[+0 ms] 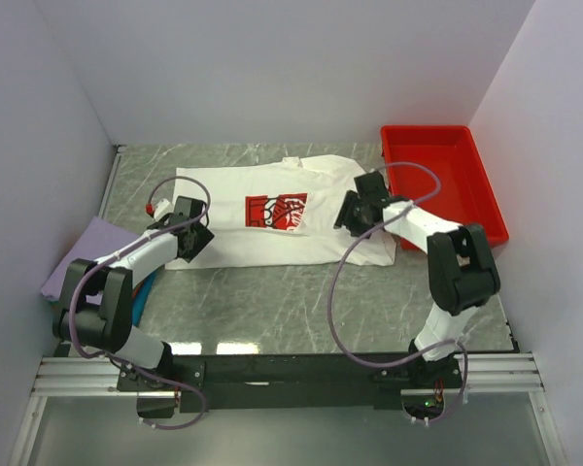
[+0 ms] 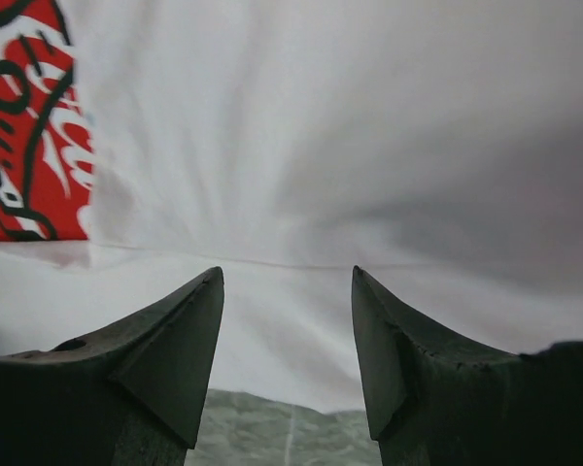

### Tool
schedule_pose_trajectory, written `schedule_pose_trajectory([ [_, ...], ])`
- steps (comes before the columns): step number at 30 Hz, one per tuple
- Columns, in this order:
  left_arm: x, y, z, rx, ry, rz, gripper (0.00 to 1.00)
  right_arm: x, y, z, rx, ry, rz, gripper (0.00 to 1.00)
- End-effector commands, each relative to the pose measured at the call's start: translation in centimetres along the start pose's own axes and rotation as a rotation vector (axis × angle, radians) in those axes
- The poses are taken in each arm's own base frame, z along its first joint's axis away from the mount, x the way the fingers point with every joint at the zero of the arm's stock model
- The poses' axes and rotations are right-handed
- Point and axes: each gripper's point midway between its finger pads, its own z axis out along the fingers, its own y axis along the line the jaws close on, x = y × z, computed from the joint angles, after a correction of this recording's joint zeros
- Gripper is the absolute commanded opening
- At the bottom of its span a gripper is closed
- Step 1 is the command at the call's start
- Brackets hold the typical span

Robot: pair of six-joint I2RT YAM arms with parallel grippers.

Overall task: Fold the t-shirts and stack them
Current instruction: Fold the tshirt

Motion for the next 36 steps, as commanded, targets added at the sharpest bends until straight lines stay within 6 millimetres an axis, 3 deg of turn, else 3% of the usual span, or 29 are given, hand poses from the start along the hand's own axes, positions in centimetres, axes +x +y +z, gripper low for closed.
schedule_pose_trajectory([
  [1, -0.6, 2.0, -0.7, -0.062, -0.06, -0.04, 0.56, -1.2, -2.8, -2.3, 0.029, -0.102, 0.072, 0.62],
  [6, -0.9, 3.4, -1.7, -0.052, -0.098, -0.059, 0.57, 0.4, -6.8, -4.1, 0.106, -0.153, 0.11, 0.62],
  [9, -0.9, 4.1, -1.8, -0.044, -0.093, -0.071, 0.58, 0.3, -9.0, -4.6, 0.135, -0.163, 0.157, 0.6],
  [12, -0.7, 4.0, -2.2, 0.017, -0.095, -0.084, 0.74, 0.5, -10.5, -4.6, 0.139, -0.164, 0.192, 0.58],
  [13, -0.3, 3.8, -2.2, 0.047, -0.085, -0.086, 0.84, 0.6, -10.7, -4.7, 0.144, -0.166, 0.193, 0.58],
  [14, -0.4, 3.8, -2.3, 0.058, -0.087, -0.086, 0.86, 0.5, -10.8, -4.7, 0.146, -0.17, 0.196, 0.58],
  [25, 0.2, 6.6, -2.7, -0.018, -0.098, -0.104, 0.77, 0.2, -15.7, -6.2, 0.265, -0.23, 0.298, 0.57],
  [30, 0.3, 8.3, -2.8, -0.061, -0.105, -0.131, 0.77, 0.4, -15.8, -6.8, 0.253, -0.239, 0.302, 0.57],
  [36, -0.2, 9.7, -2.7, -0.109, -0.125, -0.173, 0.77, 2.2, -15.3, -6.9, 0.201, -0.209, 0.304, 0.56],
])
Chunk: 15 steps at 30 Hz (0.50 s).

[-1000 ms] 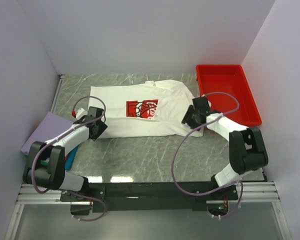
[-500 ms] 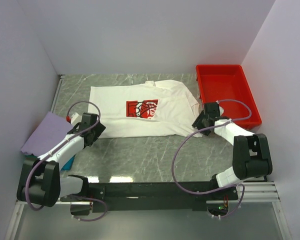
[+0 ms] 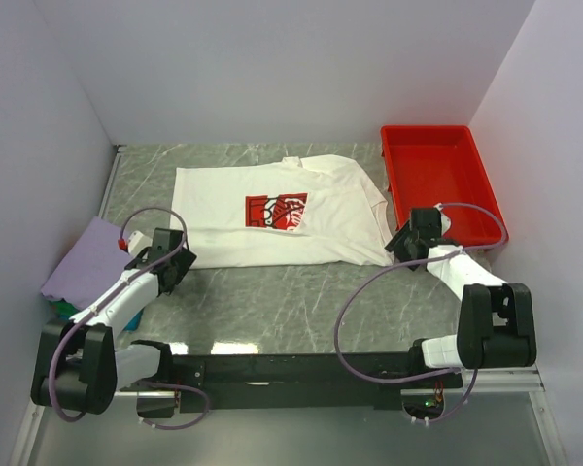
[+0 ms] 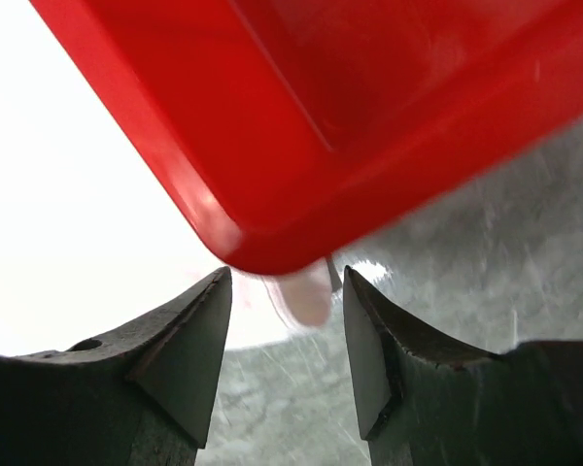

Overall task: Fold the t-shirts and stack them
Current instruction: Fold the tshirt

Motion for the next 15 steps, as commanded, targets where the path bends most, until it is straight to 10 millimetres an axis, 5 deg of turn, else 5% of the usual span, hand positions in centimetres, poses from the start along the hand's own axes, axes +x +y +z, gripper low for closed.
schedule_pose_trajectory([
  [1, -1.1, 0.9, -0.1, -0.038, -0.044, -0.044, 0.77, 0.5, 0.1, -0.8, -0.042, -0.009, 0.015, 0.56],
  [8, -0.6, 1.6, 0.9, -0.101, -0.03, -0.105, 0.74, 2.4, 0.1, -1.2, -0.106, 0.017, 0.041, 0.56],
  [15, -1.1, 1.2, 1.9, -0.125, -0.043, -0.132, 0.6, 2.8, 0.3, -0.8, -0.118, 0.036, 0.042, 0.55],
])
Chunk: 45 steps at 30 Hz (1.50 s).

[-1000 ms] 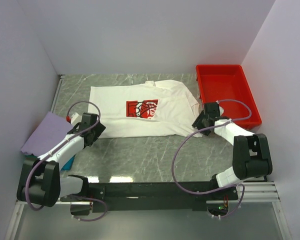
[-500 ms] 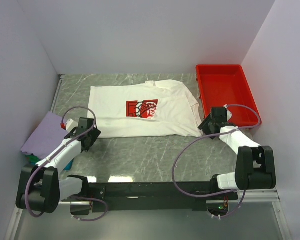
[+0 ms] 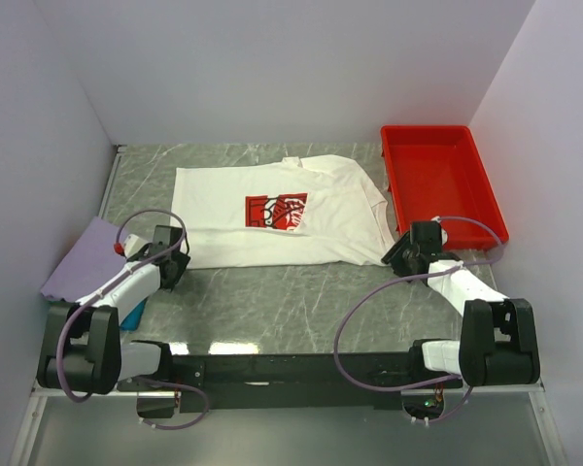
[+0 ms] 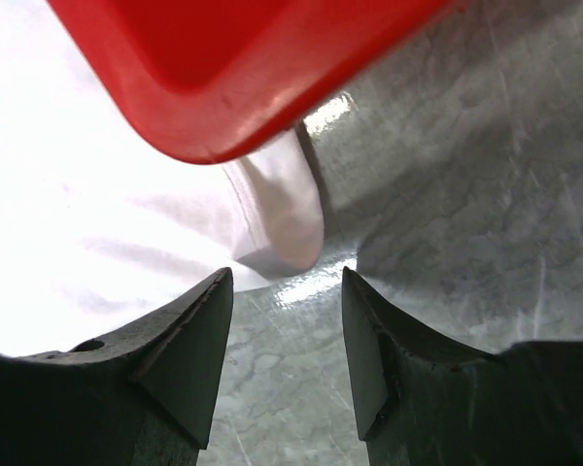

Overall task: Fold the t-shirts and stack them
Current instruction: Fold the tshirt

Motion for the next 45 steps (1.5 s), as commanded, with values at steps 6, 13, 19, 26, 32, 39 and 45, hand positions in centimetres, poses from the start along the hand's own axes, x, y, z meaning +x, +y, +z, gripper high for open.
schedule_pose_trajectory([
  [6, -1.1, 0.1, 1.0, -0.055, -0.048, -0.033, 0.43, -0.8, 1.1, 0.4, -0.043, -0.029, 0.013, 0.54],
  [13, -1.4, 0.4, 1.5, -0.081, -0.071, -0.013, 0.31, -0.3, 1.6, 1.3, -0.068, 0.001, 0.021, 0.42],
  [19, -1.7, -0.2, 1.7, -0.08, -0.077, 0.009, 0.12, -0.7, 1.6, 1.4, -0.045, 0.004, 0.014, 0.14],
  [26, -3.1, -0.2, 0.4, -0.084, -0.112, 0.004, 0.01, -2.0, 1.5, -0.2, -0.028, -0.049, 0.016, 0.0],
  [32, -3.6, 0.8, -0.9, -0.094, -0.127, -0.014, 0.01, -2.4, 0.9, -2.1, -0.016, -0.091, 0.017, 0.0],
  [39, -3.3, 0.0, -1.5, -0.014, -0.11, -0.018, 0.08, -1.9, 0.7, -2.4, -0.033, -0.086, 0.011, 0.0],
  [45, -2.8, -1.6, -0.6, 0.034, -0.091, 0.011, 0.57, -1.2, 0.6, -1.6, -0.032, -0.051, 0.005, 0.0],
])
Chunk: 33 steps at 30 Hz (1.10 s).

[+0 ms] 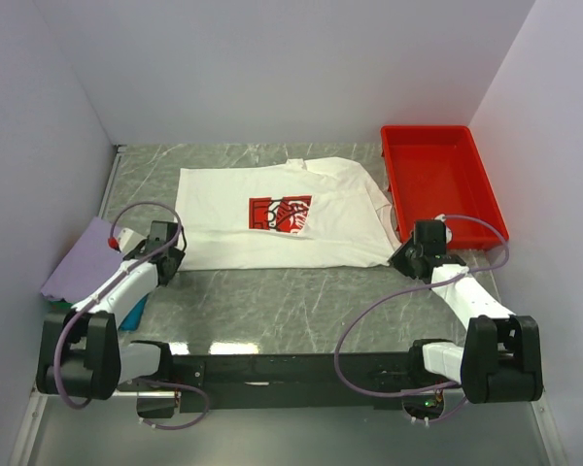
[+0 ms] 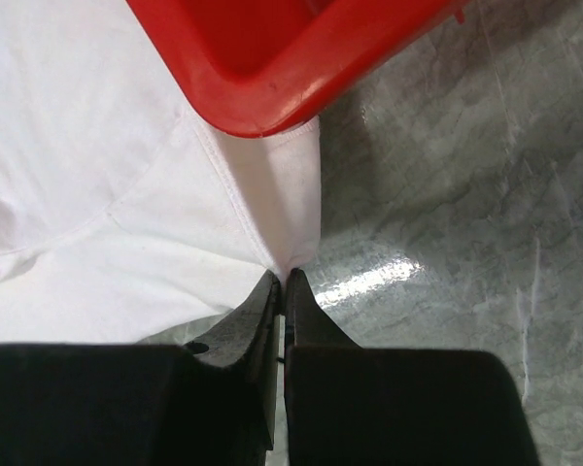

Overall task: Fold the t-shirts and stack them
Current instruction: Fold the tshirt

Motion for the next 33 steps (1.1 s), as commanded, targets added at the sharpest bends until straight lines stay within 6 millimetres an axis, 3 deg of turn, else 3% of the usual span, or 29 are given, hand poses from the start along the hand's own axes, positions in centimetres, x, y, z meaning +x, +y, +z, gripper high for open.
schedule_pose_trajectory([
  [1, 0.2, -1.1, 0.8, 0.023, 0.005, 0.019, 0.57, -0.1, -0.3, 0.2, 0.006, -0.002, -0.01, 0.0],
  [13, 1.4, -1.5, 3.6, -0.077, 0.032, 0.039, 0.47, -0.6, 0.3, 0.0, -0.01, -0.006, -0.022, 0.0],
  [17, 1.7, -1.4, 3.9, -0.085, 0.041, 0.046, 0.21, -0.8, 0.5, -0.3, -0.016, -0.011, -0.028, 0.0],
  [18, 1.7, -1.4, 3.8, -0.091, 0.045, 0.048, 0.04, -0.8, 0.6, -0.4, -0.018, -0.012, -0.027, 0.0],
  [19, 1.7, -1.3, 3.8, -0.093, 0.047, 0.051, 0.01, -0.8, 0.7, -0.4, -0.022, -0.01, -0.029, 0.0],
  [26, 0.0, -0.8, 1.4, -0.073, 0.014, 0.038, 0.01, -1.3, -0.1, -1.5, -0.022, -0.015, -0.006, 0.0],
  [33, -0.7, 1.0, -0.8, -0.07, 0.003, 0.021, 0.01, -0.3, -0.9, -2.6, -0.035, 0.005, 0.015, 0.0],
])
